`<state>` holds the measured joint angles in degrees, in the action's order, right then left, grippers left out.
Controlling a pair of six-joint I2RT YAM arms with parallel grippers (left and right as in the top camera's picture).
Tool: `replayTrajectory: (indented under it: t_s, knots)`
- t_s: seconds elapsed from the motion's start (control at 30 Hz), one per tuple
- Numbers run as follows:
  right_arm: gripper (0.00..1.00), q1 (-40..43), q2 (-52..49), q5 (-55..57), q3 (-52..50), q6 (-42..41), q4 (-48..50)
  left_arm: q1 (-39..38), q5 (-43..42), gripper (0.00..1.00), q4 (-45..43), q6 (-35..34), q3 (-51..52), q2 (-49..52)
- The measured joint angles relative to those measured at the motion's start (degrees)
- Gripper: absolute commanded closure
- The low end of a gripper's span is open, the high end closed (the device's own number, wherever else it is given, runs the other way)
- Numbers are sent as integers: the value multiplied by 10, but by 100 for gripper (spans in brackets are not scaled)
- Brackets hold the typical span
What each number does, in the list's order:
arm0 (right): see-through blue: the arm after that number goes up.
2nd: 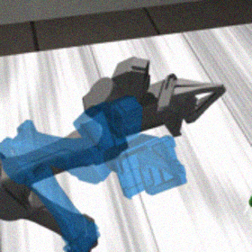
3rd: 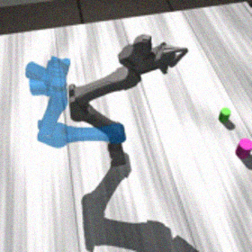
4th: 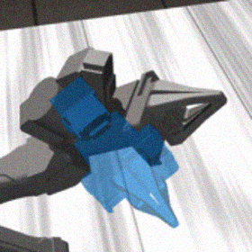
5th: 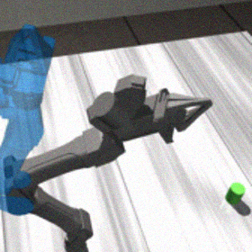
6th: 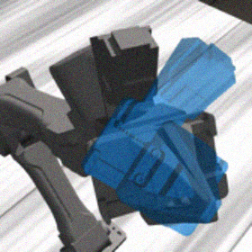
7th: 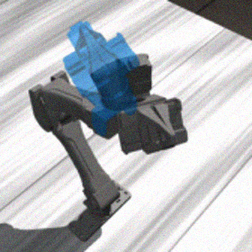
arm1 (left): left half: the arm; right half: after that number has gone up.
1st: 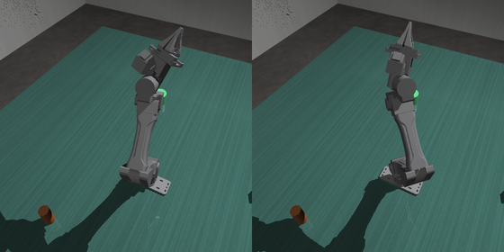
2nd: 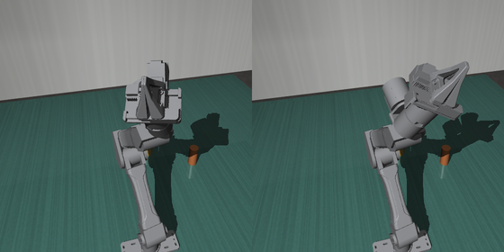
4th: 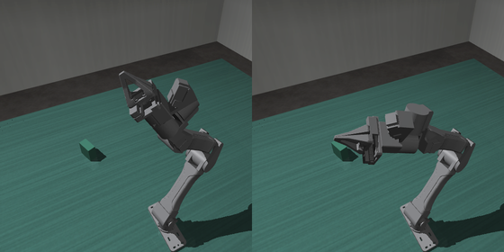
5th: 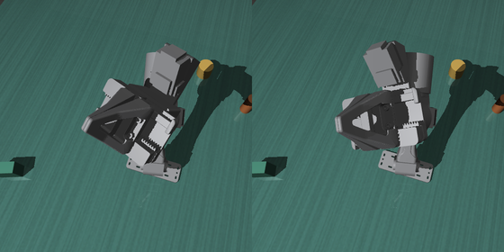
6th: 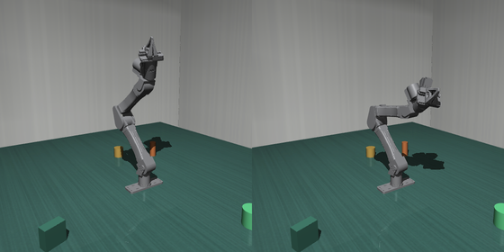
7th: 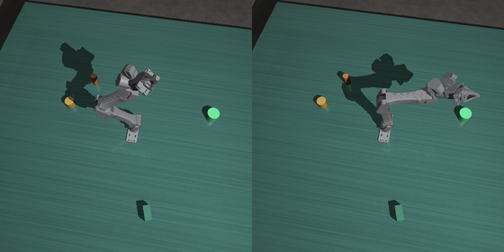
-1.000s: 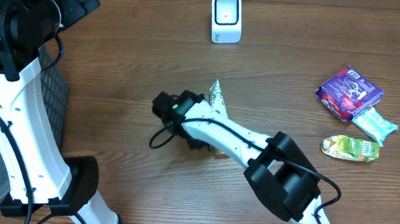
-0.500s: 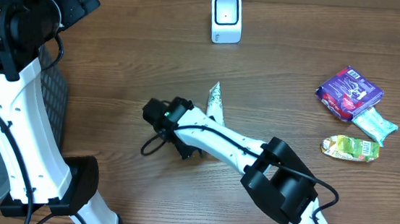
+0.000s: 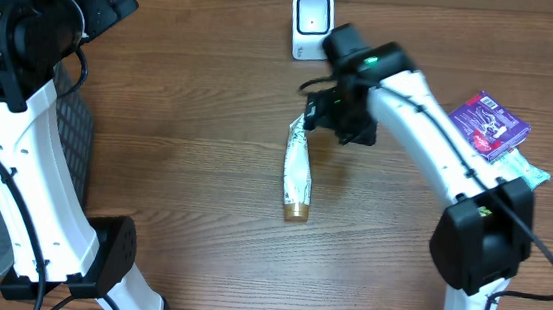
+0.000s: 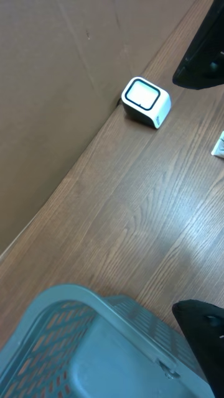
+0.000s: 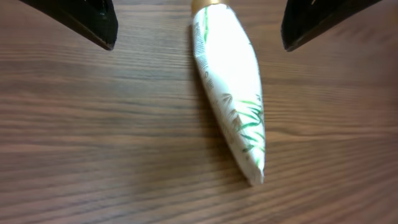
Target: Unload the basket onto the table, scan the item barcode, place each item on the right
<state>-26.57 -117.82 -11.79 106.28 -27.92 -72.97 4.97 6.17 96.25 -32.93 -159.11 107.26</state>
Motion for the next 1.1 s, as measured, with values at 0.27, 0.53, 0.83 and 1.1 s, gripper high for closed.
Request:
replayTrajectory:
  t_s: [0.27, 0.53, 0.83, 1.1]
  knots:
    - [18, 15, 0, -184, -150, 77, 71, 0, 0, 1, 0, 0, 0, 0]
    - [11, -12, 0, -223, -262, 63, 223, 0, 0, 0, 0, 0, 0, 0]
    - [33, -12, 1, -245, -300, 12, 277, 0, 0, 1, 0, 0, 0, 0]
    - [82, -17, 1, -249, -307, 8, 299, 0, 0, 0, 0, 0, 0, 0]
